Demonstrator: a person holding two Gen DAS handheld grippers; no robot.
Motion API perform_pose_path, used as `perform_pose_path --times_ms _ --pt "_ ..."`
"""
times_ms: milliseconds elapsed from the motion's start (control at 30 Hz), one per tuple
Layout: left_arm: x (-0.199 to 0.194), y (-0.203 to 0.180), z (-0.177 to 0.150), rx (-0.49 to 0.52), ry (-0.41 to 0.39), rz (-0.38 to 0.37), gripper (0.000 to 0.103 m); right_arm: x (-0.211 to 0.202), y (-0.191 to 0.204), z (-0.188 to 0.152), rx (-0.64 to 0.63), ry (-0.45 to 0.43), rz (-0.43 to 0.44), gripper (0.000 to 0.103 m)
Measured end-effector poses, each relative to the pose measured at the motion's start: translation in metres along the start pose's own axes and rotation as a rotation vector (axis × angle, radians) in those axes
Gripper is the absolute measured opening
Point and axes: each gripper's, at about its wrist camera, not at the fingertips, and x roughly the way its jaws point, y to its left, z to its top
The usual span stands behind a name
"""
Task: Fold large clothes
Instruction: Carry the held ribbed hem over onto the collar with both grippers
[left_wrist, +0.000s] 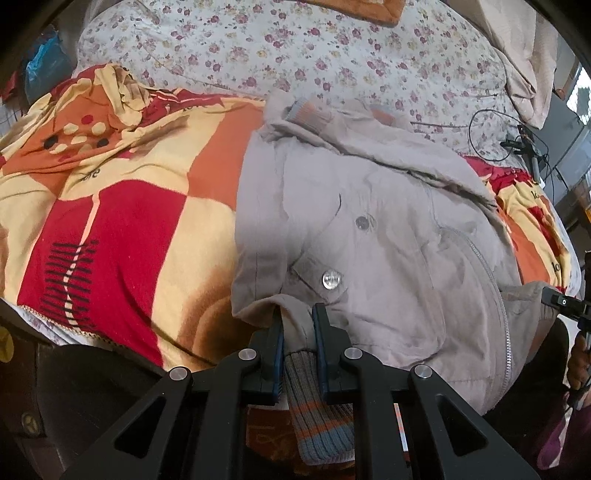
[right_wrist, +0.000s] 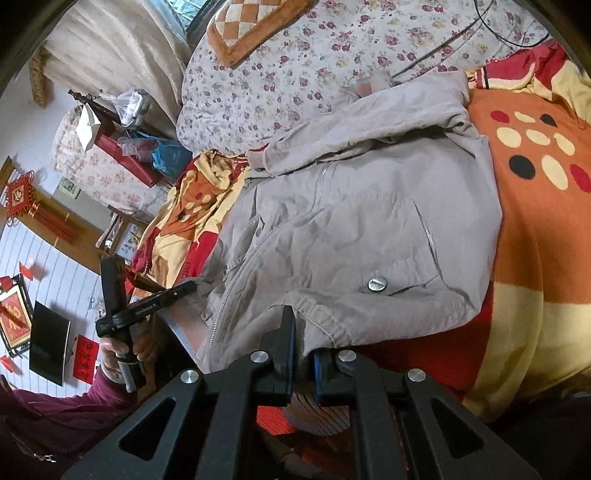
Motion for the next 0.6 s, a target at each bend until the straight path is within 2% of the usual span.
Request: perform_pose_path --times_ms 167,333,433,600 --pt "-0.011 -0.001 0.015 -0.001 -0.057 0.001 0.013 -0.005 0.000 0.007 0.012 -0.039 0.002 0.006" --pt "-0.026 -0.004 0.047 0.005 -0.148 0.004 0.013 -0.014 0.005 0.026 0.008 -0.099 0.007 0.006" --pt "-0.031 -0.009 0.070 0.010 -0.209 0.016 0.013 -0.023 0.008 0.046 0.001 -0.157 0.005 0.006" --pt "-0.025 -0.021 0.102 0.005 -0.263 0.029 0.013 -0.033 0.006 0.085 0.000 -0.256 -0.027 0.006"
